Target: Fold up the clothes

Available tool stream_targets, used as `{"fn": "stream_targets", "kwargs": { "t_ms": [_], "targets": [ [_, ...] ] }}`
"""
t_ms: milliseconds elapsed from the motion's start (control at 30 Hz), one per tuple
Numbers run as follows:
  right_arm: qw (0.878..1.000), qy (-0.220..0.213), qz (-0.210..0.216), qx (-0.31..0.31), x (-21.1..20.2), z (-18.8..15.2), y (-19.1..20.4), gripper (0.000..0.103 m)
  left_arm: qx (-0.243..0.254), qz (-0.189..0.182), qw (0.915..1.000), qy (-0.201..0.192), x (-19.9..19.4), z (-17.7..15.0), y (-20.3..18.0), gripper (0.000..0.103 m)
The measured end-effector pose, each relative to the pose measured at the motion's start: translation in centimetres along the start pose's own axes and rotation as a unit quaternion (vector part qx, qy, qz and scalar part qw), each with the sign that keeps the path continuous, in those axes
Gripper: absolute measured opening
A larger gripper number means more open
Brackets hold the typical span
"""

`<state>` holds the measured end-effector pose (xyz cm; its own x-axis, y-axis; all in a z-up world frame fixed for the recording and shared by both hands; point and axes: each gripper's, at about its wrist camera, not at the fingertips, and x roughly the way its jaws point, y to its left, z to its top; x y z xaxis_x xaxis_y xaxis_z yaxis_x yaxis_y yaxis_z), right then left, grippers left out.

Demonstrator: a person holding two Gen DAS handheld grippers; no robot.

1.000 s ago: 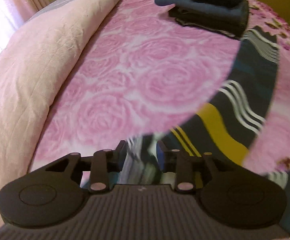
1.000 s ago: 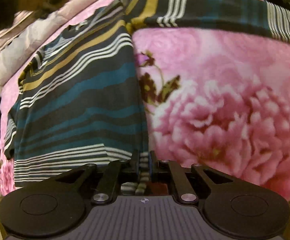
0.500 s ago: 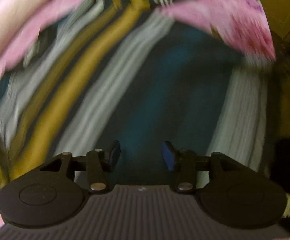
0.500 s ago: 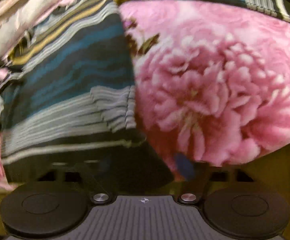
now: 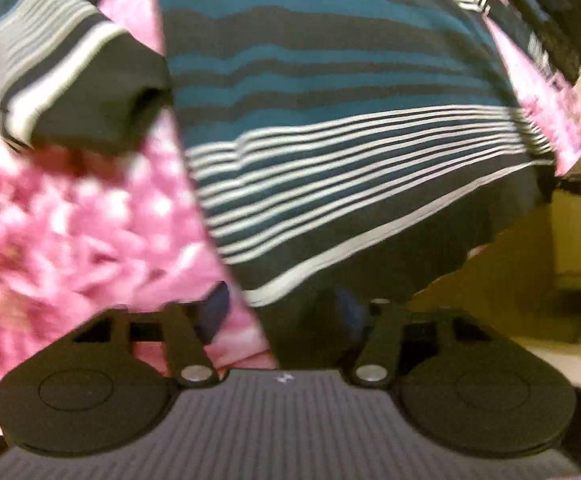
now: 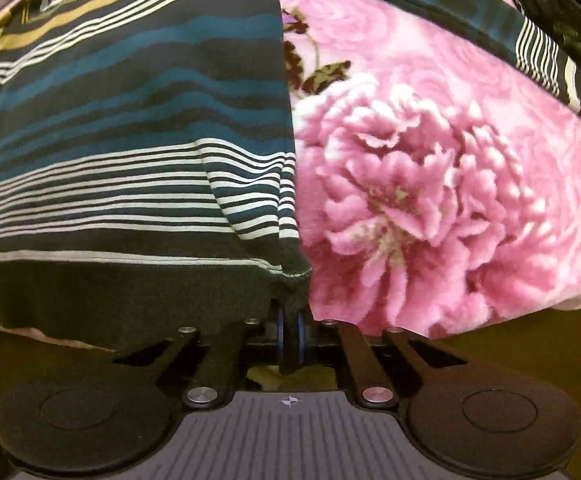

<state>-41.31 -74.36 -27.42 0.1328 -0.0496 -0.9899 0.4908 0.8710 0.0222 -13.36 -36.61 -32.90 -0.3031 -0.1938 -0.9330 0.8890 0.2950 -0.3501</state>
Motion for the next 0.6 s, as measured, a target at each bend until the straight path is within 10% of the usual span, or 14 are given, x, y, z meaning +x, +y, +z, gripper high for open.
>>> {"fn": "stream_targets", "kwargs": {
  "t_ms": [300,467,500,567,600],
  "targets": [
    [0.999,0.018,-0.047,-0.006,-0.7,0.8,1.1,0.004,0.019,0.03,0.9994,0.003,-0.9,-1.7,-0.1,0.006],
    [0.997,0.03,-0.074,0.003,-0.6,1.2,1.8,0.007,0.059,0.093,0.9937,-0.018,-2.6,-1.3,0.4,0.022],
    [0.996,0.031,-0.08,0.002,-0.6,1.3,2.0,0.02,0.078,0.122,0.9889,-0.033,-3.3,-1.0,0.4,0.032],
    [0.994,0.009,-0.106,-0.016,-1.6,1.8,2.6,0.089,0.118,0.173,0.9758,-0.064,-4.0,0.0,0.3,0.045],
    [0.994,-0.008,-0.109,-0.022,-2.2,2.1,3.0,0.089,0.138,0.189,0.9694,-0.072,-3.9,0.6,0.1,0.046]
  ]
}}
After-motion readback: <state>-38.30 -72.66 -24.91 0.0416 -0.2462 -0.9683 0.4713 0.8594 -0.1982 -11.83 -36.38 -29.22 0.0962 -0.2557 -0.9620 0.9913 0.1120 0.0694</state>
